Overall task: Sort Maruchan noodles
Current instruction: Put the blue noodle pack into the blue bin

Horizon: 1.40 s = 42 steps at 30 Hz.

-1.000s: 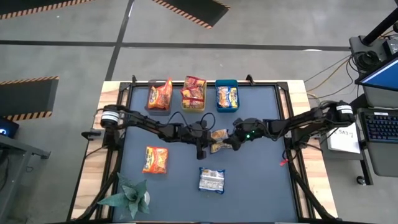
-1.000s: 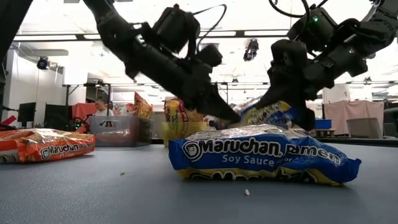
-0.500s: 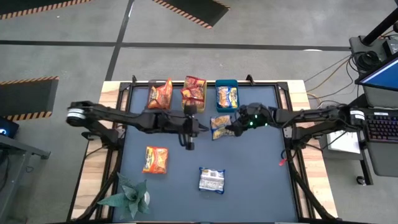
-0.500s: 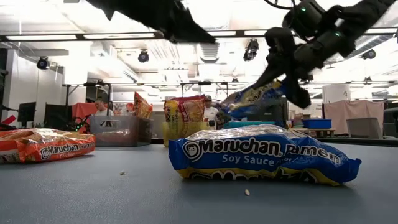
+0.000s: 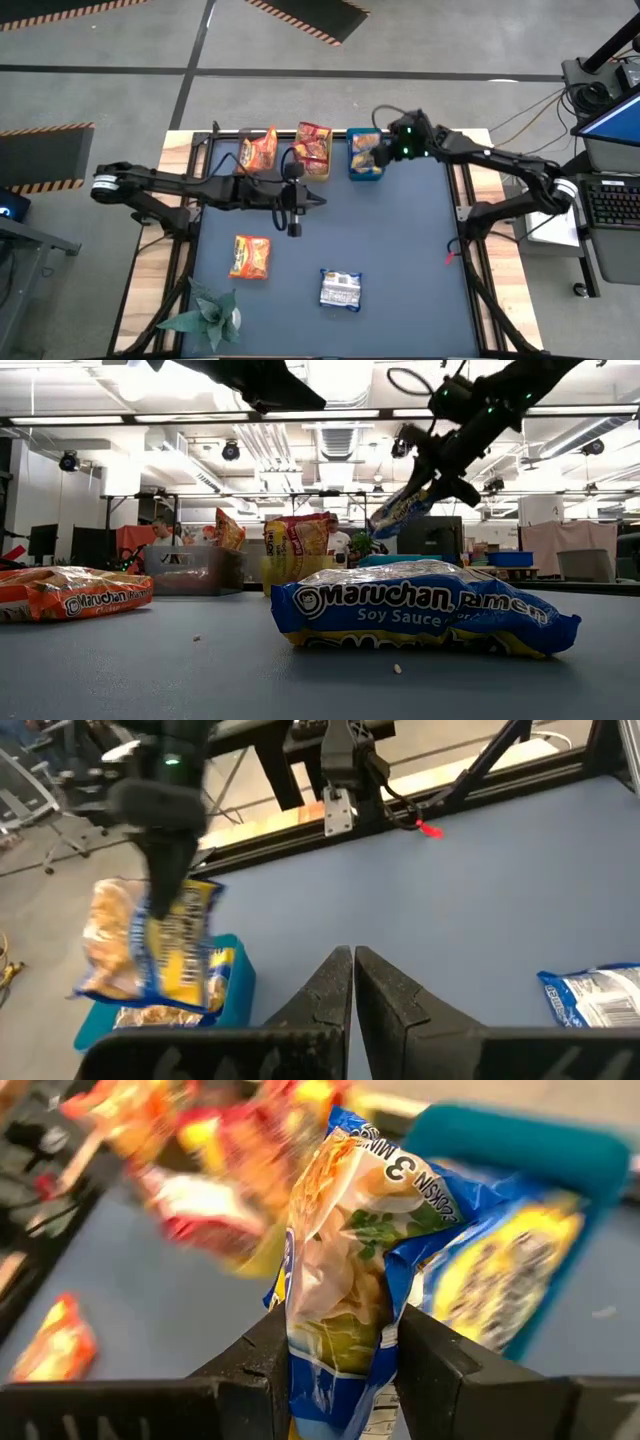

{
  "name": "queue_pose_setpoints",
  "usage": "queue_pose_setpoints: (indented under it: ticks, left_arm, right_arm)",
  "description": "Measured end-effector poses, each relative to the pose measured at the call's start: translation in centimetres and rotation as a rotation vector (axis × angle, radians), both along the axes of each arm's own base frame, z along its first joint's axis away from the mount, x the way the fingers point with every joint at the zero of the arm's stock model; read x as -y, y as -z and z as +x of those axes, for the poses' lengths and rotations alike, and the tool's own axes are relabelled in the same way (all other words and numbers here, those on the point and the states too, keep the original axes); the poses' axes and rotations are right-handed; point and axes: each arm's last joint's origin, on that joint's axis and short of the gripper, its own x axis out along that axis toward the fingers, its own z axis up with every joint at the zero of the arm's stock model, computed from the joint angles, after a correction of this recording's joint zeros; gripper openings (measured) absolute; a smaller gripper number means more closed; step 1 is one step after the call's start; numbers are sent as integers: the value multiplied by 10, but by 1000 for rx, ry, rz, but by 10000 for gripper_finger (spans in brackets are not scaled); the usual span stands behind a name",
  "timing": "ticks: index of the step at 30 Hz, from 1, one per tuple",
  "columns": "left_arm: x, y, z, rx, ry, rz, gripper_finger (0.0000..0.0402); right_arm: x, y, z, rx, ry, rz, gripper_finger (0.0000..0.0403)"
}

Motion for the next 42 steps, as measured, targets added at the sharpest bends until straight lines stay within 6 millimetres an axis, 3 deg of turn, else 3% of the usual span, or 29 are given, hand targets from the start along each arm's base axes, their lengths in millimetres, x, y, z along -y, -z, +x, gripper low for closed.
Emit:
queue_pose_setpoints:
  ticks: [9, 19, 26, 34, 42]
  left_arm:
    - [0, 2, -1, -24, 0, 0, 0]
    - [0, 3, -1, -29, -2, -7, 0]
    - [0, 3, -1, -30, -1, -7, 0]
    - [0, 4, -1, -36, -1, -7, 0]
    - [0, 4, -1, -36, -1, -7, 0]
  right_arm:
    - [58, 23, 6, -41, 29, 58, 121]
    - [95, 38, 25, -114, -6, 113, 138]
    - [106, 34, 28, -212, 30, 107, 167]
    - [103, 21, 17, -416, 85, 60, 187]
    - [98, 12, 15, -403, 80, 41, 189]
